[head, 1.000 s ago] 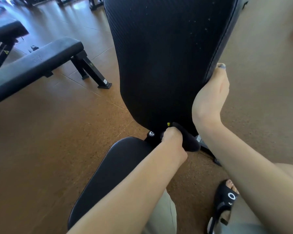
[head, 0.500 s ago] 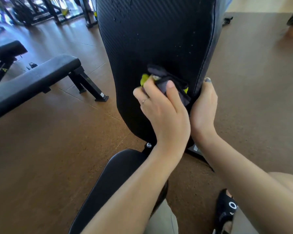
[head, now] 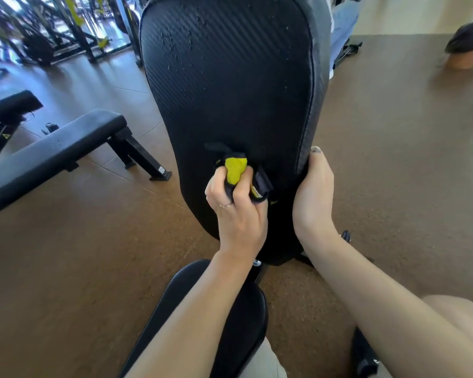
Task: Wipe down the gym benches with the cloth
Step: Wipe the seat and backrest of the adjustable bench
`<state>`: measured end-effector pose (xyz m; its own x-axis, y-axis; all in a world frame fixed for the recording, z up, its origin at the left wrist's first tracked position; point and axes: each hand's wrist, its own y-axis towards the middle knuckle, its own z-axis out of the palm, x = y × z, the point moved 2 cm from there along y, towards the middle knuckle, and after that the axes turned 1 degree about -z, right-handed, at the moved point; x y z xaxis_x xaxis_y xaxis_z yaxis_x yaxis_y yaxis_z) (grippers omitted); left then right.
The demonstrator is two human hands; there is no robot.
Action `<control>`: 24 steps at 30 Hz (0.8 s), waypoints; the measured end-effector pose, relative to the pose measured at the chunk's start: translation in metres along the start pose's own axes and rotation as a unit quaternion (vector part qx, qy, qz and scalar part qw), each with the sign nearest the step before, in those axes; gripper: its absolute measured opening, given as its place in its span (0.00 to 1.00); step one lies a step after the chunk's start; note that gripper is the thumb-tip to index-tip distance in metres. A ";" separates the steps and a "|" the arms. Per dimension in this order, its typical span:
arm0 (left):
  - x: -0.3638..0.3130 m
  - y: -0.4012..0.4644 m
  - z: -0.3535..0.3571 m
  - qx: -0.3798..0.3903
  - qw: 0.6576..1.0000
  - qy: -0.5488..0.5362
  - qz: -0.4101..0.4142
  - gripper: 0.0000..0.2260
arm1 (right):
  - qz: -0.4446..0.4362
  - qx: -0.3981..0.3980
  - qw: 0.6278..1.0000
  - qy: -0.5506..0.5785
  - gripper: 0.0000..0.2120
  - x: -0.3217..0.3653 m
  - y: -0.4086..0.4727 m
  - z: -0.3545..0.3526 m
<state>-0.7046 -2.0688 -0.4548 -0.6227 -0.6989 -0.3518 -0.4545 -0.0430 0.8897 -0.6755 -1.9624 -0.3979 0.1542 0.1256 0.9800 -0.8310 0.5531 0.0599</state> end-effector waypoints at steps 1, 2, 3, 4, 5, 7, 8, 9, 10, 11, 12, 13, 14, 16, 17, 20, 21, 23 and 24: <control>-0.001 -0.002 0.000 0.008 1.000 0.002 -0.005 0.19 | 0.011 0.009 1.000 0.000 0.15 0.001 0.000 0.000; -0.005 0.001 -0.002 0.011 1.000 0.001 -0.006 0.19 | 0.021 0.018 1.000 0.010 0.16 0.003 0.001 -0.001; -0.012 0.008 -0.004 0.011 1.000 0.001 0.002 0.19 | 0.032 0.024 0.999 0.022 0.18 0.004 0.002 -0.001; -0.020 0.018 -0.006 0.011 1.000 0.003 0.020 0.17 | 0.042 0.028 0.998 0.035 0.19 0.006 0.004 -0.003; -0.030 0.031 -0.008 0.009 0.999 0.004 0.049 0.15 | 0.044 0.027 0.998 0.044 0.19 0.006 0.006 -0.004; -0.053 0.065 -0.012 0.001 0.994 0.013 0.111 0.14 | 0.036 0.018 0.999 0.029 0.19 0.008 0.010 -0.006; -0.064 0.081 -0.013 -0.003 0.990 0.024 0.136 0.15 | 0.038 0.013 0.999 0.017 0.19 0.008 0.011 -0.007; -0.073 0.093 -0.012 -0.010 0.987 0.034 0.154 0.16 | 0.045 0.007 0.999 0.008 0.20 0.005 0.013 -0.007; -0.079 0.102 -0.010 -0.018 0.986 0.039 0.162 0.18 | 0.053 0.003 0.999 0.003 0.21 0.004 0.015 -0.007; -0.082 0.105 -0.008 -0.023 0.986 0.035 0.163 0.19 | 0.057 0.000 0.998 0.002 0.20 0.003 0.017 -0.008; -0.082 0.102 -0.007 -0.021 0.987 0.024 0.156 0.20 | 0.053 0.000 0.999 0.003 0.20 0.002 0.018 -0.008; -0.080 0.094 -0.006 -0.014 0.989 0.012 0.145 0.21 | 0.039 0.000 0.999 -0.001 0.20 0.001 0.019 -0.009; -0.076 0.083 -0.005 -0.005 0.991 0.004 0.135 0.21 | 0.021 0.004 1.000 -0.016 0.18 0.000 0.019 -0.010; -0.066 0.056 -0.005 0.019 0.992 -0.001 0.125 0.20 | 0.003 0.012 1.000 -0.027 0.16 -0.001 0.019 -0.011; -0.062 0.046 -0.005 0.030 0.992 0.000 0.122 0.20 | 0.000 0.013 1.000 -0.026 0.16 -0.003 0.019 -0.011; -0.060 0.035 -0.004 0.034 0.994 0.007 0.104 0.20 | 0.050 0.028 0.997 0.046 0.16 0.001 0.020 -0.015; -0.063 0.038 -0.003 0.030 0.994 0.012 0.102 0.20 | 0.061 0.035 0.995 0.066 0.15 0.004 0.018 -0.016; -0.072 0.050 -0.004 0.027 0.994 0.028 0.106 0.19 | 0.046 0.058 0.995 0.064 0.17 0.014 0.014 -0.017; -0.078 0.059 -0.005 0.028 0.993 0.036 0.111 0.19 | 0.031 0.068 0.995 0.059 0.18 0.016 0.013 -0.018</control>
<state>-0.6798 -2.0202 -0.3732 -0.6659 -0.7355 -0.1247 -0.3464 0.1568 0.9249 -0.6738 -1.9385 -0.3846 0.1554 0.2567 0.9539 -0.9043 0.4255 0.0329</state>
